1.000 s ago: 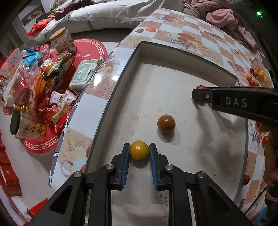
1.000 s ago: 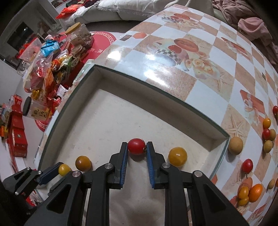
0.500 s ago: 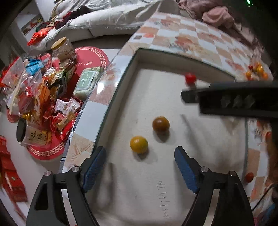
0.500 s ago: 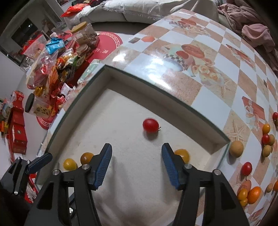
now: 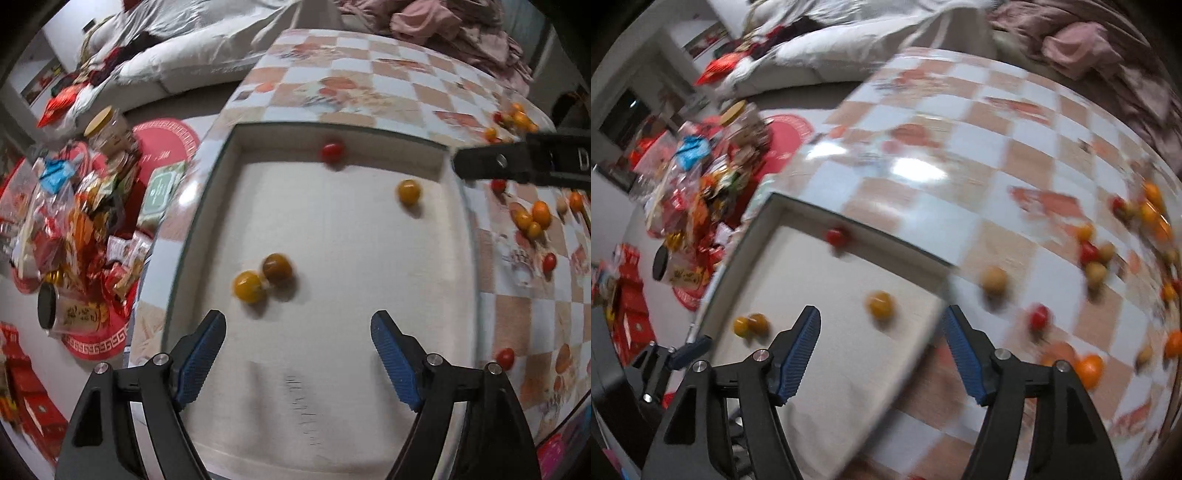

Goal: Organize fruits
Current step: 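Move both open tools back over the tomatoes on the table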

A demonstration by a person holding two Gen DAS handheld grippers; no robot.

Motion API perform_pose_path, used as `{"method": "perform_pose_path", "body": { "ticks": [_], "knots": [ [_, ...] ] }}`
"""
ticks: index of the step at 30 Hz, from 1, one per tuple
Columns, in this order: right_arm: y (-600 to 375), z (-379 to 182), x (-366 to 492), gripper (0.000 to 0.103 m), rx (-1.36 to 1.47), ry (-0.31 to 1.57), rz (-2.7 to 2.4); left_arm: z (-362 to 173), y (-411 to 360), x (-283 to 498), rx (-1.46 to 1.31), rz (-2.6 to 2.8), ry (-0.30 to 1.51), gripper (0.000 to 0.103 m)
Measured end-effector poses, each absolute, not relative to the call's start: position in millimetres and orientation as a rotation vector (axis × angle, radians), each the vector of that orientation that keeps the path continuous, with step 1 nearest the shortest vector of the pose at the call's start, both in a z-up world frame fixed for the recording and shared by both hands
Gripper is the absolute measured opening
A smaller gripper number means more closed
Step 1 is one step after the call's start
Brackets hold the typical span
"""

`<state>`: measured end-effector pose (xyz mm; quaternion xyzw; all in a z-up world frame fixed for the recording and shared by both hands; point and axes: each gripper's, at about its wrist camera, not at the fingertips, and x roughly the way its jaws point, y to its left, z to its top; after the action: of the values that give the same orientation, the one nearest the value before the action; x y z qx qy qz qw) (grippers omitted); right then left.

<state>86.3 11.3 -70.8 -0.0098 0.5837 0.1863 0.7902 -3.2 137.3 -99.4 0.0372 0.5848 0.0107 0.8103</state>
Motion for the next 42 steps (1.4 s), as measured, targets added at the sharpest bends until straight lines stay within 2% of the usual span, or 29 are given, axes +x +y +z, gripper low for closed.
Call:
{"method": "perform_pose_path", "body": {
  "ticks": [9, 17, 28, 42],
  "knots": [
    [-105, -84, 53, 0.073, 0.061, 1.334, 0.172, -73, 63, -15, 0.132, -0.142, 1.220, 0.082],
    [-159, -100, 23, 0.073, 0.104, 1.397, 0.109, -74, -6, -25, 0.154, -0.262, 1.252, 0.082],
    [-182, -111, 18, 0.073, 0.079, 1.419, 0.126, -119, -47, -36, 0.170, -0.222, 1.382, 0.082],
    [-158, -128, 32, 0.073, 0.011, 1.425, 0.205, -143, -54, -39, 0.142, -0.173, 1.407, 0.082]
  ]
}}
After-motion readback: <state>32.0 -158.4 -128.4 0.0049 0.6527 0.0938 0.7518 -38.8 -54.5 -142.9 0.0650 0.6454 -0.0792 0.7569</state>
